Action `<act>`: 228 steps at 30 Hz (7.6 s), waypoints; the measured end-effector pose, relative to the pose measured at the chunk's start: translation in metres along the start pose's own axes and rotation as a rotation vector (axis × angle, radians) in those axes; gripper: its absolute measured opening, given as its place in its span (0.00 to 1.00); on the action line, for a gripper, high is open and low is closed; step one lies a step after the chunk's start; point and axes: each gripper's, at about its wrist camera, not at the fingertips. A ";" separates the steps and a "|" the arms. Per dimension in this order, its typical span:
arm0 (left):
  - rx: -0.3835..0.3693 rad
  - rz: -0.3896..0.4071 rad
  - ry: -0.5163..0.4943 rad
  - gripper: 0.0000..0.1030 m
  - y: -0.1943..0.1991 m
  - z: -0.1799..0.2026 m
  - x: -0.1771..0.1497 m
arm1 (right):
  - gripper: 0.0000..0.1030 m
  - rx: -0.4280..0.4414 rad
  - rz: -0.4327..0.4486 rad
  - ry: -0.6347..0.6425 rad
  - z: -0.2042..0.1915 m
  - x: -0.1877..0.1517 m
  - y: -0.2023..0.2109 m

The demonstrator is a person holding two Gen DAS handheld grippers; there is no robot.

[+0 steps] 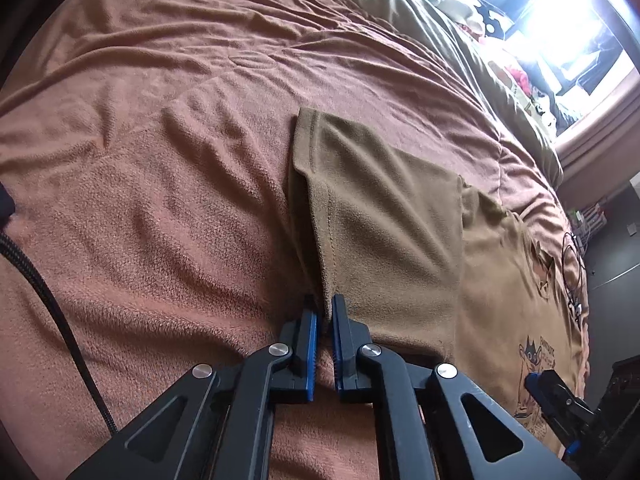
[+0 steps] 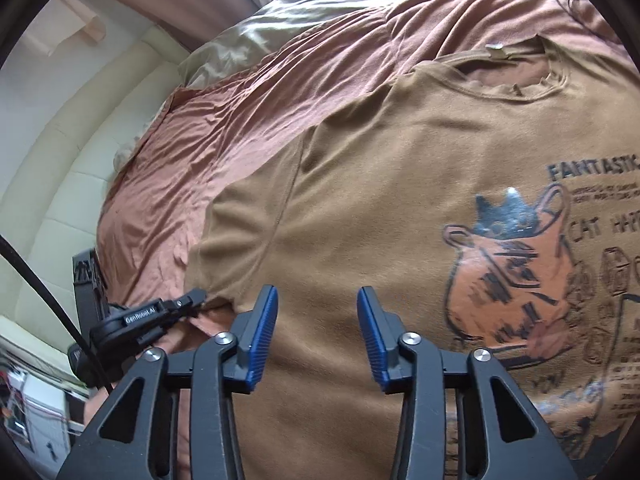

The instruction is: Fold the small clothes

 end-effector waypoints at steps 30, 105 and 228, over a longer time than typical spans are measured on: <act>-0.164 0.070 -0.165 0.05 0.042 0.067 0.028 | 0.11 0.175 -0.187 -0.219 0.021 0.023 -0.094; -0.115 0.017 -0.475 0.06 -0.023 0.239 0.058 | 0.65 0.104 0.108 -0.210 0.108 0.030 0.083; -0.088 0.163 -0.501 0.96 0.248 0.287 -0.152 | 1.00 -0.245 0.362 -0.033 0.079 -0.161 0.461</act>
Point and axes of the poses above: each gripper's, at about its wrist camera, not at the fingertips, and y roughly against the way its jaws point, z to its right, x to its top, and after that the axes turned 9 degrees about -y, right-handed
